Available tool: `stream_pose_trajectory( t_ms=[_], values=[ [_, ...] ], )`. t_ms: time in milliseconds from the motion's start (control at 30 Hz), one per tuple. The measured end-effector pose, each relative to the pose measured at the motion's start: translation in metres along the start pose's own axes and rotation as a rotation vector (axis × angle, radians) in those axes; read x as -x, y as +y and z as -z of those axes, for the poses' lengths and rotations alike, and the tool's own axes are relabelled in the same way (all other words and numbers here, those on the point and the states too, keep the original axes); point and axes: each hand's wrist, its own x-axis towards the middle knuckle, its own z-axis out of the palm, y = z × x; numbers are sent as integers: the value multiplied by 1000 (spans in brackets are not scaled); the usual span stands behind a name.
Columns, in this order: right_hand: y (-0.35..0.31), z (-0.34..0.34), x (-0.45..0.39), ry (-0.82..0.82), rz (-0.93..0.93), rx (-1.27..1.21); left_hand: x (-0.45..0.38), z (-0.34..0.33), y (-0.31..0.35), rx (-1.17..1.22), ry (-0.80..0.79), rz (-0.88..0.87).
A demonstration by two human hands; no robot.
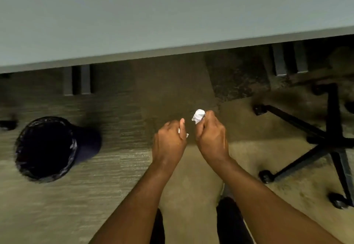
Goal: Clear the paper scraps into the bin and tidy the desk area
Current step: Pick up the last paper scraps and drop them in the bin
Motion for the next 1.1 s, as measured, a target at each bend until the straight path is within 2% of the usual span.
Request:
stream_pose_trajectory(
  t_ms=[133, 400, 600, 800, 900, 1000, 1067, 1100],
  values=[
    [-59, -69, 24, -103, 126, -19, 21, 43, -79, 18, 95, 142],
    [-158, -205, 88, -355, 245, -27, 74, 116, -249, -3, 315, 451],
    [-235, -299, 117, -415, 434, -87, 88, 157, -355, -43, 520, 569],
    [-303, -391, 111, -501, 485, -149, 62, 192, -437, 9, 719, 738],
    [-323, -431, 108, -537, 512, -99, 43, 195, -472, 124, 755, 829],
    [-333, -466, 108, -514, 549, -72, 29, 193, -500, 186, 775, 844],
    [-333, -491, 110, -584, 519, -30, 26, 188, -521, 174, 690, 842],
    [-331, -503, 111, -682, 478, 21, 27, 182, -532, 167, 568, 862]
  ],
)
